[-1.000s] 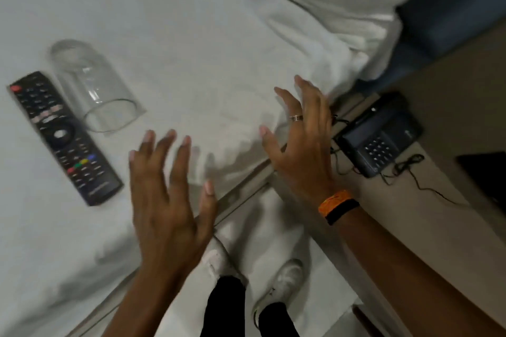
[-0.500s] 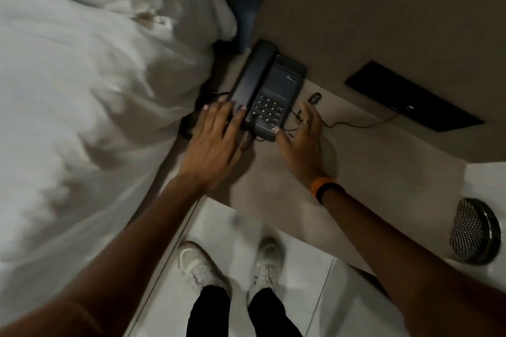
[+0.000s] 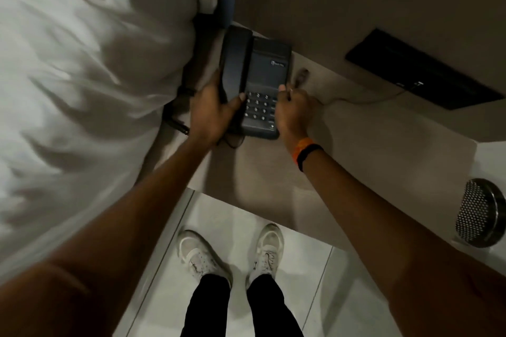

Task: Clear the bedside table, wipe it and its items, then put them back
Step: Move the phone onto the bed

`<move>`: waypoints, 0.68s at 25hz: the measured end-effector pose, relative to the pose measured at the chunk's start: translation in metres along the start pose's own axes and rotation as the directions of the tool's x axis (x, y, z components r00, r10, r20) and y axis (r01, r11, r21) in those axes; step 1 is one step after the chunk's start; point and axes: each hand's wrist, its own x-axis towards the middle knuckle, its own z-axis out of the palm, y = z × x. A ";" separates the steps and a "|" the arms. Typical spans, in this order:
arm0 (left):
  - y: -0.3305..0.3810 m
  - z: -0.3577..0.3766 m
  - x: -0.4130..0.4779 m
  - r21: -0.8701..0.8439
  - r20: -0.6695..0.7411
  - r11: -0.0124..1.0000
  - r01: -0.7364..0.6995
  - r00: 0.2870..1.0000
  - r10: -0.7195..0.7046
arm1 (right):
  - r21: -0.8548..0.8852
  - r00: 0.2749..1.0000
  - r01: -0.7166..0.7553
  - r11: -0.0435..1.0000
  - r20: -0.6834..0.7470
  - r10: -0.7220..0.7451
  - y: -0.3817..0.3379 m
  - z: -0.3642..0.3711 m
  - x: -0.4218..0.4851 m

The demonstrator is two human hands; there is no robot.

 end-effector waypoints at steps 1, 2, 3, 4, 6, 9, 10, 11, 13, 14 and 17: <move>-0.003 -0.001 -0.019 -0.052 -0.026 0.998 0.020 0.999 -0.022 | 0.006 0.999 0.029 1.000 0.020 -0.029 0.002 -0.003 -0.012; -0.002 -0.003 -0.040 -0.103 -0.068 0.994 0.024 0.997 -0.032 | 0.030 0.997 0.061 0.998 0.042 -0.062 0.002 -0.007 -0.027; 0.001 -0.007 -0.062 -0.152 -0.129 0.988 0.022 0.991 -0.042 | 0.059 0.993 0.093 0.994 0.062 -0.097 -0.003 -0.013 -0.042; 0.007 -0.011 -0.084 -0.207 -0.187 0.978 0.018 0.981 -0.058 | 0.088 0.988 0.127 0.988 0.073 -0.133 -0.009 -0.021 -0.058; 0.023 -0.027 -0.131 -0.324 -0.312 0.946 -0.001 0.944 -0.106 | 0.138 0.974 0.203 0.969 0.074 -0.214 -0.030 -0.035 -0.092; 0.054 -0.054 -0.187 -0.458 -0.456 0.889 -0.006 0.860 -0.229 | 0.248 0.953 0.251 0.936 0.108 -0.284 -0.081 -0.060 -0.144; 0.063 -0.065 -0.201 -0.506 -0.499 0.862 -0.023 0.823 -0.271 | 0.265 0.932 0.299 0.917 0.124 -0.340 -0.100 -0.061 -0.156; 0.068 -0.082 -0.211 -0.543 -0.546 0.839 -0.048 0.778 -0.309 | 0.277 0.901 0.351 0.894 0.160 -0.403 -0.124 -0.055 -0.168; 0.076 -0.111 -0.220 -0.561 -0.609 0.825 -0.073 0.711 -0.351 | 0.242 0.837 0.461 0.854 0.200 -0.509 -0.168 -0.039 -0.179; 0.076 -0.129 -0.221 -0.528 -0.652 0.846 -0.075 0.674 -0.347 | 0.238 0.802 0.509 0.827 0.218 -0.556 -0.190 -0.028 -0.183; 0.068 -0.190 -0.213 -0.412 -0.770 0.908 -0.080 0.563 -0.299 | 0.299 0.686 0.578 0.759 0.327 -0.651 -0.257 0.013 -0.195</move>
